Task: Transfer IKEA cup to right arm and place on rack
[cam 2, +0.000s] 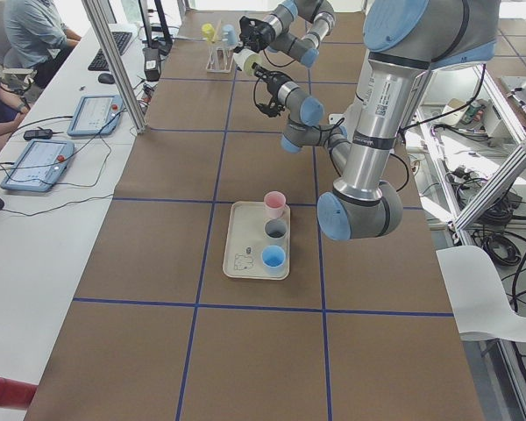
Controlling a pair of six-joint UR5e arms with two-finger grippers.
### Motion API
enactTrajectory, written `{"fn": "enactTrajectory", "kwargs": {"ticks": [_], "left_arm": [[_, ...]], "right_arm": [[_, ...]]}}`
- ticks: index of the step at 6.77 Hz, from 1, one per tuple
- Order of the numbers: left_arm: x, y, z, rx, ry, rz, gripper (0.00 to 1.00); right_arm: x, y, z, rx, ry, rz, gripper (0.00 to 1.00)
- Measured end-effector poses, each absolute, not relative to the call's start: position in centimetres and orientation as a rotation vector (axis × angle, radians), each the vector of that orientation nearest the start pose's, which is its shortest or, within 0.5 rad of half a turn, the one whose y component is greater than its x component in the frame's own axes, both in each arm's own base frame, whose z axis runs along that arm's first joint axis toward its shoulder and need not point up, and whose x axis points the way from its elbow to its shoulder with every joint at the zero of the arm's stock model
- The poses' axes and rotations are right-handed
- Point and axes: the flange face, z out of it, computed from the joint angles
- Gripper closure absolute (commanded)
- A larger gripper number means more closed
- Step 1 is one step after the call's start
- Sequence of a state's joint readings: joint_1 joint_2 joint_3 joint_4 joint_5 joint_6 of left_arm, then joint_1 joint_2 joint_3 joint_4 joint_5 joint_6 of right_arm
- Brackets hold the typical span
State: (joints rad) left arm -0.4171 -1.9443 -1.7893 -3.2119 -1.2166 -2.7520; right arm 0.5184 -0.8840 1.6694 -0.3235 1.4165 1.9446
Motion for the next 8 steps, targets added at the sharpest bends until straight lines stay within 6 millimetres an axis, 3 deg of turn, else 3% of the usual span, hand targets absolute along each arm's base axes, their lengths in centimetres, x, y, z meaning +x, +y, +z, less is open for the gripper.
{"fn": "enactTrajectory", "kwargs": {"ticks": [4, 6, 8], "left_arm": [[37.3, -35.1, 20.6, -0.644, 2.400, -1.152, 0.00], [34.4, -33.8, 22.0, -0.553, 2.394, -1.108, 0.00], [31.4, -32.2, 24.8, -0.472, 2.327, -1.040, 0.00]], "right_arm": [[-43.1, -43.1, 7.8, 0.274, -2.090, 0.714, 1.00], [-40.5, -45.5, 8.0, 0.318, -2.084, 0.722, 1.00], [-37.3, -48.0, 8.9, 0.364, -2.062, 0.721, 1.00]]}}
